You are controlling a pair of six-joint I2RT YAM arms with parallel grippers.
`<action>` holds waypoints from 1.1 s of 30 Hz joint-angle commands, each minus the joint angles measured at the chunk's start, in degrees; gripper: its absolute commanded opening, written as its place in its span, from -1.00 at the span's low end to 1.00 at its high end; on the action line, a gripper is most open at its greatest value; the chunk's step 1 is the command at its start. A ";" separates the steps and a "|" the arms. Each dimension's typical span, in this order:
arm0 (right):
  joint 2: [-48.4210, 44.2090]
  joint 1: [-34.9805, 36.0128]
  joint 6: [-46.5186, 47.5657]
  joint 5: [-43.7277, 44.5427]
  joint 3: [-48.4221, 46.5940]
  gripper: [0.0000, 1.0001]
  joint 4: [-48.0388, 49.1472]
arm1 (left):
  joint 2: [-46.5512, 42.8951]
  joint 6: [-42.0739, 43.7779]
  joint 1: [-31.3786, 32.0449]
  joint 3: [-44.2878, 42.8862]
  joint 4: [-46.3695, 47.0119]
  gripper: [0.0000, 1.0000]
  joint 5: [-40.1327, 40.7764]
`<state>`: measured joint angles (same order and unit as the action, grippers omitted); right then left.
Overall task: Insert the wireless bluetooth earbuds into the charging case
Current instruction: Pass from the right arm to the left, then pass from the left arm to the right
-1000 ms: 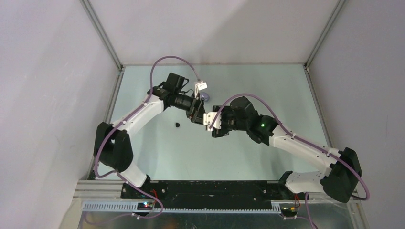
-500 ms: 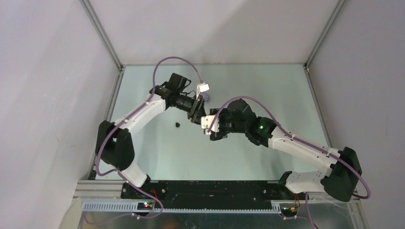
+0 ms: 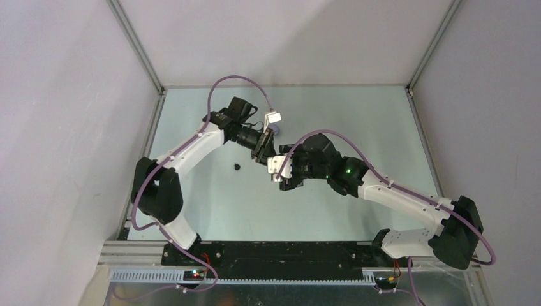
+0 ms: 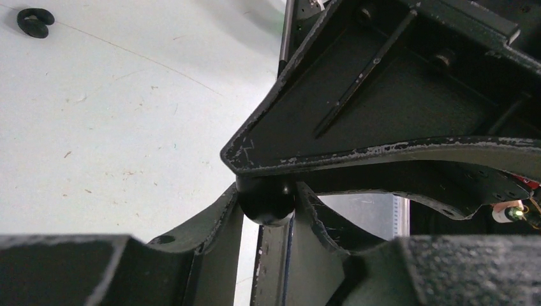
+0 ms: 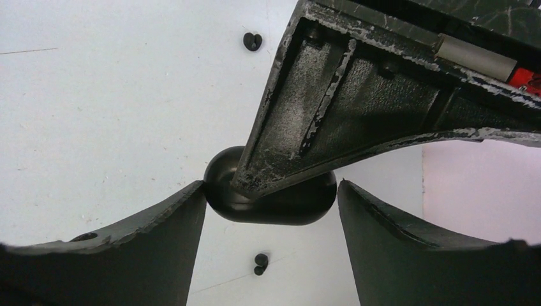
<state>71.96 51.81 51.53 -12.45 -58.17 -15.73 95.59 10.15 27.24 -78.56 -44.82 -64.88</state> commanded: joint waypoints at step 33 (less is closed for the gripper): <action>-0.50 -18.96 -47.29 -43.63 -5.84 0.99 16.61 | -23.70 -38.51 0.68 18.35 63.35 -0.55 15.93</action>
<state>73.80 29.85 0.19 -57.76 -63.24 -1.58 72.51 -12.01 27.75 -64.88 -1.67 -52.36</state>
